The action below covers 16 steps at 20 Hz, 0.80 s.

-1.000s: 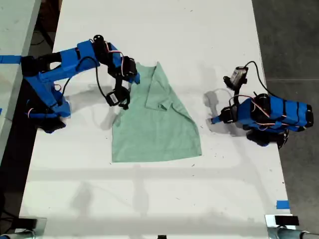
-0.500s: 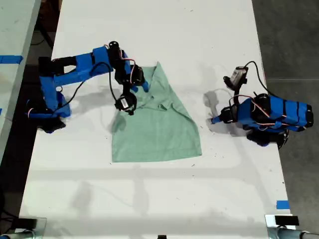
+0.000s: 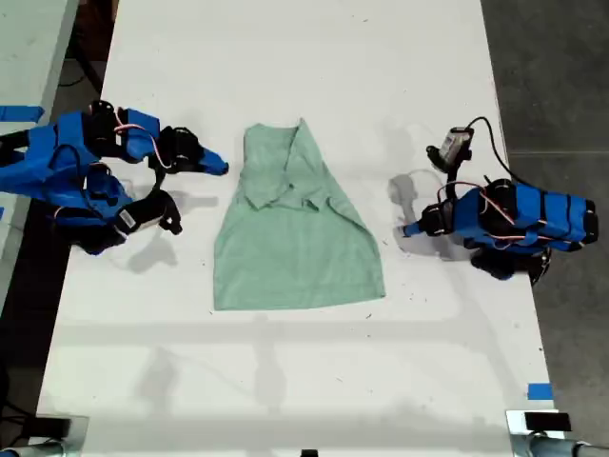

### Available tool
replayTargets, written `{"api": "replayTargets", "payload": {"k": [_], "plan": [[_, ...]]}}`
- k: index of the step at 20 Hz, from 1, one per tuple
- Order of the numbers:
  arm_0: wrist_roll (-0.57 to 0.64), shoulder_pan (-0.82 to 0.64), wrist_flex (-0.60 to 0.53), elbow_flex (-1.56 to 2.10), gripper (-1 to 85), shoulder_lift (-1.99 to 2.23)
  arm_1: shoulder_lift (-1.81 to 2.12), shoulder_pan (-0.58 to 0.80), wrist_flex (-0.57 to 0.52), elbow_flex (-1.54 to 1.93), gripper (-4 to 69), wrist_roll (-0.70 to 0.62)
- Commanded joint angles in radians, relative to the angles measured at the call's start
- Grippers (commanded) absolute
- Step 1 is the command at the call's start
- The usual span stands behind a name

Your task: Fold t shirt

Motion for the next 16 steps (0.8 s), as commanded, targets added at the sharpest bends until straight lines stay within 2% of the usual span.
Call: {"api": "replayTargets", "payload": {"k": [1, 2, 4, 16], "plan": [[0.006, -0.018, -0.092, 0.359, -0.3, 0.322, 0.014, -0.002, 0.006, 0.041, -1.5, -0.002], [0.017, -0.029, -0.072, 0.465, -0.3, 0.459, 0.014, 0.002, 0.006, 0.041, -1.5, -0.003], [0.031, -0.044, 0.041, 0.709, -0.3, 0.827, 0.014, 0.002, 0.006, 0.041, -1.5, -0.003], [0.026, -0.018, 0.081, 0.749, -0.3, 0.822, 0.012, -0.005, 0.006, 0.041, -1.5, 0.008]]}}
